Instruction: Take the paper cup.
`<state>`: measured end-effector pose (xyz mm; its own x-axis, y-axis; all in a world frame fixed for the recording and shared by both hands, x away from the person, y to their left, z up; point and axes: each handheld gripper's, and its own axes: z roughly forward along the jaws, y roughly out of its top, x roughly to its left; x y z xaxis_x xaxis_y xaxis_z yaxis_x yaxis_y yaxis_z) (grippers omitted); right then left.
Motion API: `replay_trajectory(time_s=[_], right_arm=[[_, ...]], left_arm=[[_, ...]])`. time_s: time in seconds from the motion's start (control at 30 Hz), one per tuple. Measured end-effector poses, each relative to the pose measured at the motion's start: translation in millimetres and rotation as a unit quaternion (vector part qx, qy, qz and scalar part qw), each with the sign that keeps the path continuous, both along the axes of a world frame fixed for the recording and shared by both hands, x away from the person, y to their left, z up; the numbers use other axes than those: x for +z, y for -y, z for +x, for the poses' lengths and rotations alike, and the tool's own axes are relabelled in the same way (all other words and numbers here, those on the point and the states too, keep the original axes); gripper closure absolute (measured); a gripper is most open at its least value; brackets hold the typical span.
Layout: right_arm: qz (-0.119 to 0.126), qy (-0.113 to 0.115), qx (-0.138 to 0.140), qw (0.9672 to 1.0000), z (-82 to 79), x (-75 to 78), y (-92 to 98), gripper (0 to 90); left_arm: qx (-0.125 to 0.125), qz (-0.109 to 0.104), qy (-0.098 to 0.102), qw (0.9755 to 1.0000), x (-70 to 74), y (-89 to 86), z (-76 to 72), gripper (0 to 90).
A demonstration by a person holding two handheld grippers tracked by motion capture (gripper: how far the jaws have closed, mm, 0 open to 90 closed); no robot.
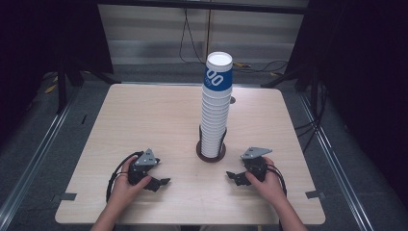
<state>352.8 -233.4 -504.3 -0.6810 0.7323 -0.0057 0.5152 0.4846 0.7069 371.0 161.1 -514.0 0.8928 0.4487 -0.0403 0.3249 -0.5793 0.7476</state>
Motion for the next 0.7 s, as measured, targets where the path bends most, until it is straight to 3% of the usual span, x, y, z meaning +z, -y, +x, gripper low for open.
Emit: replay_trajectory(time_s=[0.37, 0.47, 0.5, 0.6, 0.7], right_arm=[[0.0, -0.006, 0.003, 1.0, -0.8, 0.9, -1.1, 10.8], [-0.024, -0.036, 0.044, 0.9981, 0.8, 8.8, 0.1, 13.3], [-0.024, -0.036, 0.045, 0.998, 0.8, 10.9, 0.2, 13.0], [-0.01, -0.045, 0.047, 0.9978, 1.4, 19.5, 2.2, 13.0], [0.004, -0.028, 0.044, 0.9986, 2.2, 29.8, 3.9, 13.0]], left_arm=[[0.003, -0.001, -0.004, 1.0, 0.4, -1.1, -0.7, 13.6], [0.015, -0.001, -0.015, 0.9998, 2.6, -4.8, -0.7, 15.5], [0.018, 0.0, -0.021, 0.9996, 3.6, -6.0, -0.6, 15.6], [0.023, 0.001, -0.029, 0.9993, 6.6, -7.3, -0.9, 15.8], [0.022, -0.001, -0.031, 0.9993, 13.3, -6.3, -0.5, 15.8]])
